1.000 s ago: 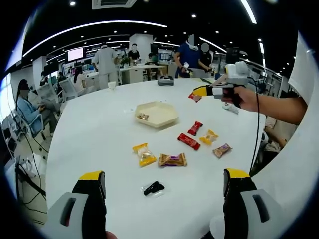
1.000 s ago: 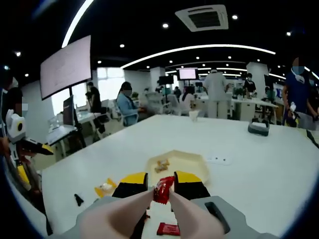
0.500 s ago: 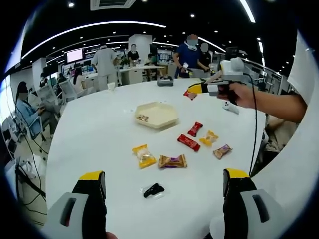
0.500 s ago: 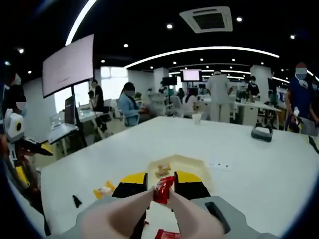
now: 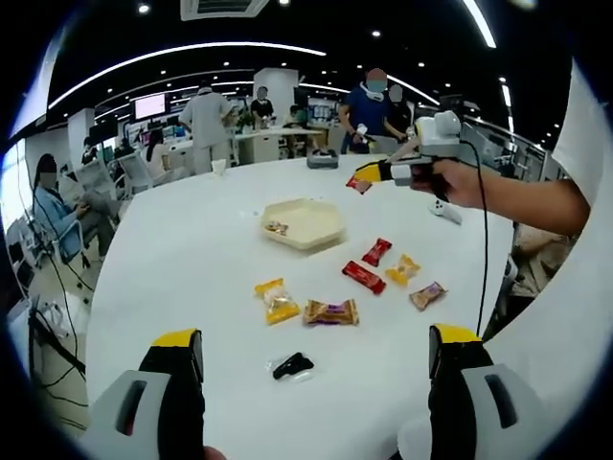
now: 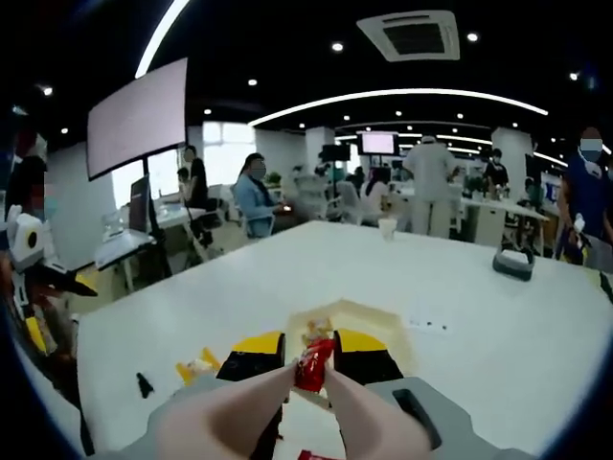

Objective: Place the target food into the container with the food tongs after gripping and lifting it, then release it inside without dropping or visibly crushing the food.

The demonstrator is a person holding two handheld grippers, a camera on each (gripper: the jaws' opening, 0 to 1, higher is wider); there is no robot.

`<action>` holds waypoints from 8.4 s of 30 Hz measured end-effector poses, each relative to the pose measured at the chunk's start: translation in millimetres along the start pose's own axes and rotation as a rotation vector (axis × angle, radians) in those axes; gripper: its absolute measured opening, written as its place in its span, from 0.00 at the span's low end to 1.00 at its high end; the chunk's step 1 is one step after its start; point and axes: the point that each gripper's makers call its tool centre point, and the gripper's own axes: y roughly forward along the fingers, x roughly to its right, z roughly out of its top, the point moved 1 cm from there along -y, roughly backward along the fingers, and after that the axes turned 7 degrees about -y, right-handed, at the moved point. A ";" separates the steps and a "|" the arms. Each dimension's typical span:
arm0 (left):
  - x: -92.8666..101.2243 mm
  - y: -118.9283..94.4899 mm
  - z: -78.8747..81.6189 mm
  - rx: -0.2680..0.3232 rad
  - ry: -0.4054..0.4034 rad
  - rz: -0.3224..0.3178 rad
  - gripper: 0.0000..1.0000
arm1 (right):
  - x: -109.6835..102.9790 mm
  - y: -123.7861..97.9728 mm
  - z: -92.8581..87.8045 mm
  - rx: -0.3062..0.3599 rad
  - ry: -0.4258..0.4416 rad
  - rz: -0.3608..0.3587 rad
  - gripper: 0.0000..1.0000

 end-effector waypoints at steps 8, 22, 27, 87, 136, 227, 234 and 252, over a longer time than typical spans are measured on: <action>0.6 2.7 -2.9 -0.001 -0.012 0.010 0.98 | 8.4 10.2 -7.0 -0.021 0.001 -0.001 0.19; 7.6 6.9 -2.4 -0.001 -0.015 0.007 0.99 | 32.9 30.4 2.0 -0.016 -0.037 -0.007 0.19; 8.3 6.0 -2.7 -0.016 0.008 0.012 0.99 | 38.6 37.5 5.1 -0.015 -0.037 -0.003 0.19; -21.3 -22.6 -6.0 0.063 -0.115 0.126 0.98 | 76.4 117.1 61.9 -0.054 -0.112 0.058 0.21; 9.6 -104.3 -36.7 0.093 0.065 -0.062 0.98 | -79.4 -115.8 37.5 -0.013 -0.036 -0.076 0.26; -25.9 8.9 4.6 0.074 -0.049 -0.036 0.97 | -126.0 -36.5 -40.1 -0.192 0.025 0.245 0.27; -28.8 -1.0 -11.8 0.056 -0.059 -0.025 0.97 | -173.3 -10.3 -45.6 -0.182 -0.057 0.384 0.28; -26.7 -16.3 -43.1 0.032 -0.175 0.043 0.96 | -277.9 57.1 -93.2 -0.221 -0.392 0.830 0.28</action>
